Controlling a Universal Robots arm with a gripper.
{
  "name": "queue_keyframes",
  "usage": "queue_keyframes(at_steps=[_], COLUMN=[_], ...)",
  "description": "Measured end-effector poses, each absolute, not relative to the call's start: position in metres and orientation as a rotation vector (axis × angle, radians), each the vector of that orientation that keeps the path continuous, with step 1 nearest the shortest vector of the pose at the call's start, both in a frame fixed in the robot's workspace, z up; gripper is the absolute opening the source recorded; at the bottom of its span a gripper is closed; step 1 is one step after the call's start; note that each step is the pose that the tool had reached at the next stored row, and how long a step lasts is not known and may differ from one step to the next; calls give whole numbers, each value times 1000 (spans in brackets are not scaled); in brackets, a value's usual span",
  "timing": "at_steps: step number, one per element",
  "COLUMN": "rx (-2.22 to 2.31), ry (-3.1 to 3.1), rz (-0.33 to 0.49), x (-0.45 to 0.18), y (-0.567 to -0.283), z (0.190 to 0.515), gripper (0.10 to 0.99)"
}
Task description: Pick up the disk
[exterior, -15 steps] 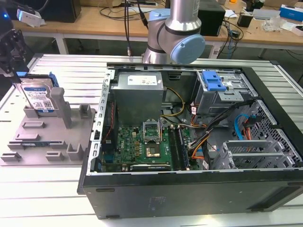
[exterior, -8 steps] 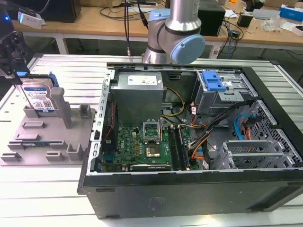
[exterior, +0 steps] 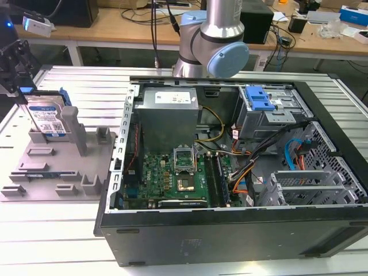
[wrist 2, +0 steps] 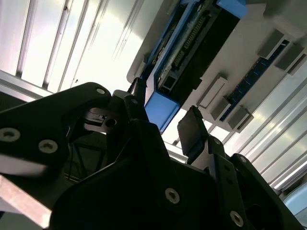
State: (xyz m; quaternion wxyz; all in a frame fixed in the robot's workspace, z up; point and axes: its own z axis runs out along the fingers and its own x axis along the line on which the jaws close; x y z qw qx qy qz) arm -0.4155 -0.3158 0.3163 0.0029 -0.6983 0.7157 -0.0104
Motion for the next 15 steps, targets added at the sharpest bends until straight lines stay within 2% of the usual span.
queue_keyframes(at_steps=[15], rx=[-2182], ry=[2250], rz=[-31], x=[-415], y=[-316], z=[312], gripper=[541])
